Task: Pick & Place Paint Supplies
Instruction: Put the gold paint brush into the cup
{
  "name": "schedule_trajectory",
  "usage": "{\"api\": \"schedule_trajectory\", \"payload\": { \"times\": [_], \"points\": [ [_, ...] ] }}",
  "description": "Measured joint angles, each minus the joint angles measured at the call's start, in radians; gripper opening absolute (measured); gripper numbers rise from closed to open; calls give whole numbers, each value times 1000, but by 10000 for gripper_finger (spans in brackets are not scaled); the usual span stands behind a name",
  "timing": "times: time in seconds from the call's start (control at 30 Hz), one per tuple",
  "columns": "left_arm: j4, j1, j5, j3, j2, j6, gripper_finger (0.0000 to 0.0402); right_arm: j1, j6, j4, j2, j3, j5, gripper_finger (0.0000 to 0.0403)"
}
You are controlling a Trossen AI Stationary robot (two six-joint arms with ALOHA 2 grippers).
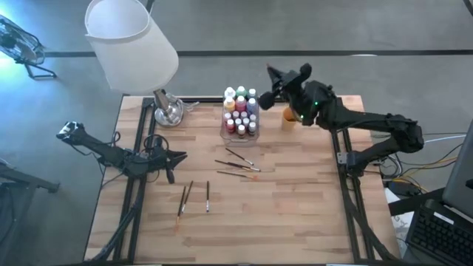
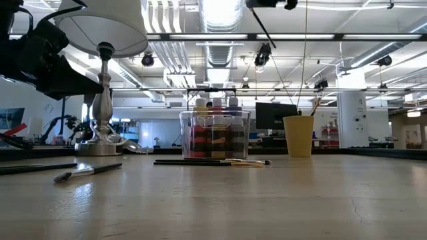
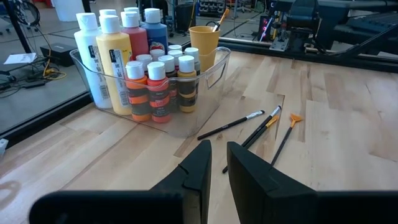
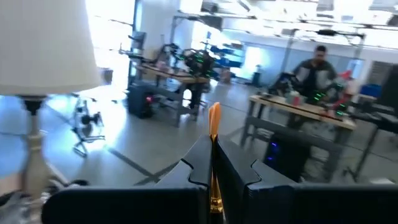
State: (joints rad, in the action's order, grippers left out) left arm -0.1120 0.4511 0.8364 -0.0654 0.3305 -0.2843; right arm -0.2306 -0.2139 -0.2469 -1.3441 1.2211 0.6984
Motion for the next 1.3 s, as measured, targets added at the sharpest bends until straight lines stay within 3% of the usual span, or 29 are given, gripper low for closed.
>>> {"api": "schedule_trajectory", "payload": {
  "times": [0.1, 0.17, 0.4, 0.7, 1.17, 1.3],
  "points": [
    [0, 0, 0, 0, 0, 0, 56, -60, 47, -4, 22, -52, -7, 8],
    [0, 0, 0, 0, 0, 0, 57, -108, 86, -48, 44, -116, -68, 8],
    [0, 0, 0, 0, 0, 0, 56, -192, 132, -375, 84, -380, -217, 8],
    [4, 0, 0, 0, 0, -7, 56, -210, 118, -603, 79, -567, -194, 8],
    [7, 0, 0, 2, 0, -11, 57, -229, 159, -636, 80, -702, -149, 8],
    [8, 0, 0, 2, 0, -11, 56, -238, 159, -741, 63, -751, -146, 8]
  ]
}}
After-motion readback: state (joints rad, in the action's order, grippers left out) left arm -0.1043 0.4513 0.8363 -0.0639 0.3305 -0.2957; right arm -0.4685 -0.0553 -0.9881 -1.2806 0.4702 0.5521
